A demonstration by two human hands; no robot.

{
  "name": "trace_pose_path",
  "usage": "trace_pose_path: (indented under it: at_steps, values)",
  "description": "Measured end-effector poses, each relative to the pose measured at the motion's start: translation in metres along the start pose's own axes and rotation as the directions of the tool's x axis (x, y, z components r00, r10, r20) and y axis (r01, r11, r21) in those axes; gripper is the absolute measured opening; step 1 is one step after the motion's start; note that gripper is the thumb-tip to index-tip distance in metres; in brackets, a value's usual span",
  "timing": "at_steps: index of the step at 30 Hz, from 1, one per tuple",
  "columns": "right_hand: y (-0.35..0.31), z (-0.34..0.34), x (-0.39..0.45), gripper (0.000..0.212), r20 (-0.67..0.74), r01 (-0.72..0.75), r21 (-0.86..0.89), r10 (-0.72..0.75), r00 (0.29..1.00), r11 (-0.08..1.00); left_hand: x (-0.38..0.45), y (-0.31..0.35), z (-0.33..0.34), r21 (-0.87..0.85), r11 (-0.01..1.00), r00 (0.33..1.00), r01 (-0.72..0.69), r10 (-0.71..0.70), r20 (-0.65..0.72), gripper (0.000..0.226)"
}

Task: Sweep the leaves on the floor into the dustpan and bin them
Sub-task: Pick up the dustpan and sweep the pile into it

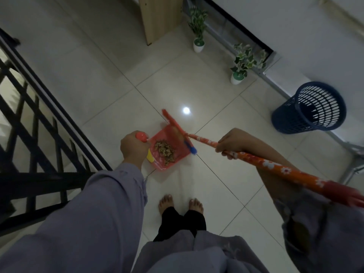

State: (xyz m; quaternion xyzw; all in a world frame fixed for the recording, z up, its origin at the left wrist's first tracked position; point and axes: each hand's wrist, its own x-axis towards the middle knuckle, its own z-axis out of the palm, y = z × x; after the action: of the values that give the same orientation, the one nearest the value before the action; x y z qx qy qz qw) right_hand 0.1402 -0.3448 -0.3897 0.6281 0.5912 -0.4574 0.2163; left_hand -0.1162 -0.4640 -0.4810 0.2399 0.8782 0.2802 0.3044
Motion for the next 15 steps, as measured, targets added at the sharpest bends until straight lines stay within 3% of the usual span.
trace_pose_path:
  at_steps: [8, 15]
  values:
    - [0.020, -0.040, 0.047, 0.019, -0.276, -0.061, 0.050, 0.072, 0.959, 0.997, 0.028, 0.041, 0.007, 0.051, 0.995, 0.997, -0.082, 0.081, 0.019, 0.021]
    - [0.038, -0.049, 0.062, 0.021, -0.264, -0.130, 0.086, 0.149, 0.953, 0.988, 0.047, 0.036, -0.016, -0.001, 0.993, 0.990, -0.115, 0.115, 0.081, 0.025]
